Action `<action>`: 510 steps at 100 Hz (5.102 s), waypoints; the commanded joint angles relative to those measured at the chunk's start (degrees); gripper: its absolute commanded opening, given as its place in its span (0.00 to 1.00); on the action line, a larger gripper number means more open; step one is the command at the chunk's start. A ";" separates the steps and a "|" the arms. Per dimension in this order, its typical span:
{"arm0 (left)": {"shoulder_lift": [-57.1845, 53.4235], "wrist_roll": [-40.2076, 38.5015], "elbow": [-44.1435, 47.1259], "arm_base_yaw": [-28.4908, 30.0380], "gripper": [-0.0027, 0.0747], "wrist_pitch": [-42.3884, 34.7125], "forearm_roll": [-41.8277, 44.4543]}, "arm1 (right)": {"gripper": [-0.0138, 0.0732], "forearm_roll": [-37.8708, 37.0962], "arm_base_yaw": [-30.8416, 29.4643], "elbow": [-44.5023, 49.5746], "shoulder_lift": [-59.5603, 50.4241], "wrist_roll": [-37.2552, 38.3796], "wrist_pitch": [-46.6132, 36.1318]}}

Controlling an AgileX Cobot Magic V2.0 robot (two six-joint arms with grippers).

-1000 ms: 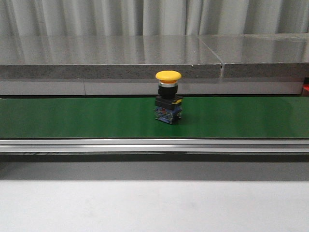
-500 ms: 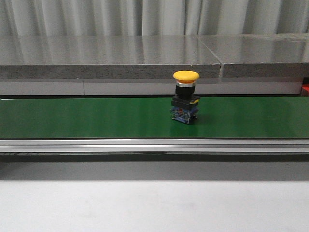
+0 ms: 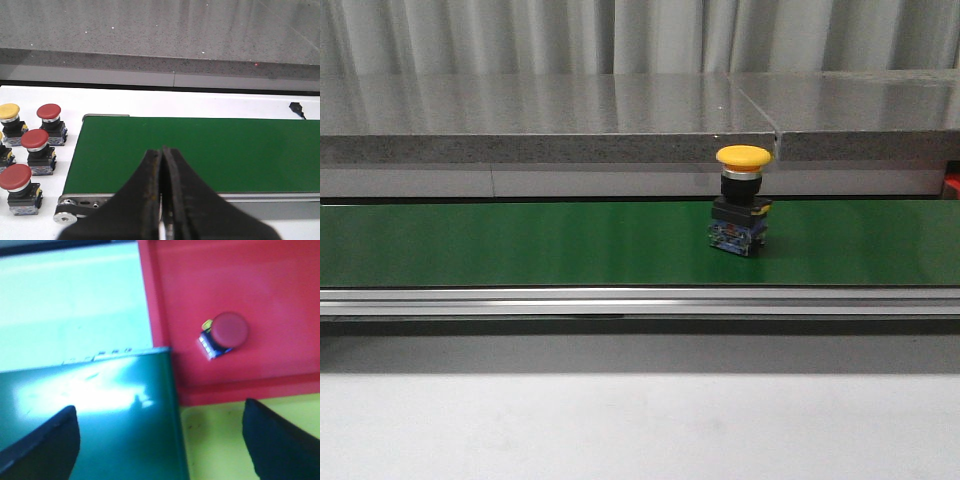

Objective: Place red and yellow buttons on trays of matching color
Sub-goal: 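Carry the red button into the red tray and release it, then grasp the yellow button at the belt's end with the right gripper, then carry the yellow button into the yellow tray and release it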

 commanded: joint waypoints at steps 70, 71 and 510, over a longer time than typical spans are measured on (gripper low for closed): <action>0.58 -0.24 -1.45 -0.36 0.01 -4.52 -0.29 | 0.90 0.46 26.44 9.08 -7.07 -4.64 -0.05; 0.58 -0.24 -1.45 -0.36 0.01 -4.52 -0.29 | 0.90 0.46 26.78 9.08 -6.73 -4.64 -0.13; 0.58 -0.24 -1.45 -0.36 0.01 -4.52 -0.29 | 0.83 3.27 13.87 23.22 -29.74 -4.51 -21.00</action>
